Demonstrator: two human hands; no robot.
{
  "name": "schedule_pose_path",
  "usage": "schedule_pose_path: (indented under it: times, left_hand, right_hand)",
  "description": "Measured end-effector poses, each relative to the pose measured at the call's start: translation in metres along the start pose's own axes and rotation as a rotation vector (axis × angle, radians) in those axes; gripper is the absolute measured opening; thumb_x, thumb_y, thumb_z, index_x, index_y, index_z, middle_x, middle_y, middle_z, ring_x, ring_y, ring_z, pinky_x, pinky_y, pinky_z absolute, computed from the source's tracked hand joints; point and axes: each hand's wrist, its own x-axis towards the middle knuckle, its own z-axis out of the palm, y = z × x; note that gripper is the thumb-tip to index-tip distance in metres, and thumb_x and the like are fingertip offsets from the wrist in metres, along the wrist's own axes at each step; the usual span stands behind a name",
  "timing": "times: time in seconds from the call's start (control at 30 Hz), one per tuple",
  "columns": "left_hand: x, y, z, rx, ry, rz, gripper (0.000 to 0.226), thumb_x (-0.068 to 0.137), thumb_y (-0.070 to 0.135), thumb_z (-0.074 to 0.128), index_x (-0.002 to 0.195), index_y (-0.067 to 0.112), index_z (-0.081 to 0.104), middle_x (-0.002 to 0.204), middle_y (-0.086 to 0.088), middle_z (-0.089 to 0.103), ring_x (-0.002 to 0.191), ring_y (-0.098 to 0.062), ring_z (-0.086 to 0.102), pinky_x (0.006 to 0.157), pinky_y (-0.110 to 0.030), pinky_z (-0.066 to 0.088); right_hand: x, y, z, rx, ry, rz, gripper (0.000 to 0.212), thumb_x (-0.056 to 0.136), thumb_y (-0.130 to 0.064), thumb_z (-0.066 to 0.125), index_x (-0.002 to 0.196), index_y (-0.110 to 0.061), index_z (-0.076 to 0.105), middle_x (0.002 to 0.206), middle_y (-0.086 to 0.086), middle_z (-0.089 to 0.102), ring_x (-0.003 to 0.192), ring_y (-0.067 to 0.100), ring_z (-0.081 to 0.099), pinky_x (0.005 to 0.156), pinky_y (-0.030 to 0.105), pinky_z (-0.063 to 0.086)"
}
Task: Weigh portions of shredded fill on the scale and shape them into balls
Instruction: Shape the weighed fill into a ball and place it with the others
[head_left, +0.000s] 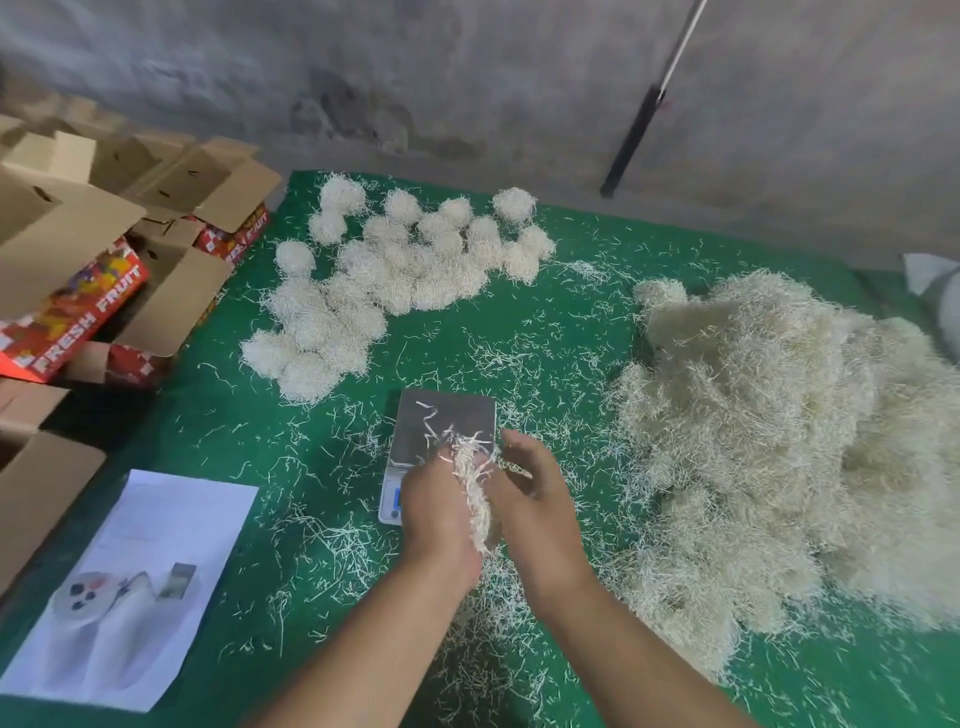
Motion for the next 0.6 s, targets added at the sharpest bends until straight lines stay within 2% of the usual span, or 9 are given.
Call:
schedule_pose_path:
  times: [0.07,0.1,0.17,0.27,0.33,0.4,0.47,0.53,0.6]
  left_hand:
    - [-0.002,0.005,-0.001,0.052,0.010,0.045,0.026,0.102,0.036,0.056,0.118,0.021,0.071,0.127,-0.009,0.071,0.119,-0.033,0.065,0.101,-0.056,0.050]
    - [-0.004,0.007,-0.001,0.097,-0.002,0.080,0.031,0.100,0.043,0.057,0.124,0.025,0.064,0.136,-0.005,0.065,0.128,-0.032,0.059,0.109,-0.060,0.044]
    - [-0.009,0.007,-0.001,0.200,-0.084,0.185,0.036,0.087,0.052,0.059,0.117,0.032,0.061,0.123,0.007,0.066,0.115,-0.018,0.063,0.099,-0.049,0.051]
    - [-0.019,-0.001,0.003,0.595,-0.254,0.469,0.034,0.083,0.045,0.051,0.116,0.047,0.061,0.098,0.027,0.067,0.086,0.013,0.060,0.072,-0.016,0.048]
    - [-0.023,-0.009,0.003,0.857,-0.325,0.689,0.045,0.087,0.038,0.044,0.128,0.054,0.053,0.118,0.037,0.057,0.111,0.017,0.052,0.090,-0.016,0.046]
    - [-0.024,-0.016,0.005,1.074,-0.328,0.824,0.060,0.089,0.040,0.038,0.148,0.053,0.036,0.150,0.030,0.033,0.144,0.002,0.028,0.116,-0.034,0.033]
    - [-0.030,-0.022,0.009,1.216,-0.320,0.845,0.069,0.093,0.044,0.034,0.159,0.049,0.016,0.166,0.024,0.009,0.154,0.000,0.000,0.128,-0.048,0.016]
    - [-0.039,-0.024,0.013,1.256,-0.342,0.789,0.075,0.096,0.044,0.035,0.161,0.049,-0.001,0.167,0.027,-0.008,0.153,0.002,-0.017,0.130,-0.052,0.004]
    - [-0.049,-0.021,0.015,1.132,-0.422,0.604,0.079,0.099,0.044,0.047,0.158,0.059,-0.003,0.165,0.034,-0.008,0.157,-0.005,-0.006,0.129,-0.050,0.010]
  right_hand:
    - [-0.003,-0.003,-0.007,0.112,0.067,0.103,0.028,0.093,-0.049,0.076,0.119,-0.048,0.068,0.118,-0.022,0.072,0.099,-0.002,0.071,0.081,0.028,0.052]
    - [-0.005,-0.004,-0.012,0.190,0.072,0.171,0.031,0.091,-0.058,0.071,0.118,-0.043,0.069,0.120,-0.017,0.072,0.107,0.002,0.070,0.086,0.031,0.051]
    - [-0.008,-0.006,-0.020,0.350,0.025,0.326,0.054,0.091,-0.071,0.059,0.132,-0.036,0.065,0.133,-0.007,0.066,0.123,0.010,0.061,0.102,0.043,0.049]
    - [-0.013,-0.010,-0.024,0.586,-0.081,0.527,0.089,0.087,-0.081,0.060,0.158,-0.029,0.045,0.159,0.007,0.046,0.142,0.021,0.051,0.124,0.054,0.030]
    - [-0.019,-0.014,-0.022,0.681,-0.134,0.520,0.090,0.090,-0.080,0.059,0.157,-0.022,0.050,0.157,0.012,0.054,0.145,0.028,0.052,0.127,0.053,0.030]
    - [-0.023,-0.016,-0.023,0.708,-0.144,0.479,0.076,0.094,-0.077,0.056,0.148,-0.024,0.063,0.151,0.007,0.062,0.141,0.027,0.057,0.124,0.050,0.034]
    - [-0.023,-0.016,-0.027,0.723,-0.134,0.444,0.068,0.097,-0.073,0.055,0.143,-0.025,0.068,0.149,0.005,0.063,0.138,0.025,0.060,0.122,0.047,0.037]
    - [-0.022,-0.017,-0.030,0.707,-0.115,0.422,0.063,0.097,-0.066,0.061,0.143,-0.024,0.068,0.145,0.007,0.066,0.136,0.026,0.062,0.122,0.048,0.037]
    - [-0.020,-0.021,-0.036,0.621,-0.057,0.424,0.066,0.087,-0.064,0.072,0.140,-0.025,0.069,0.142,0.010,0.068,0.136,0.032,0.061,0.123,0.057,0.035]
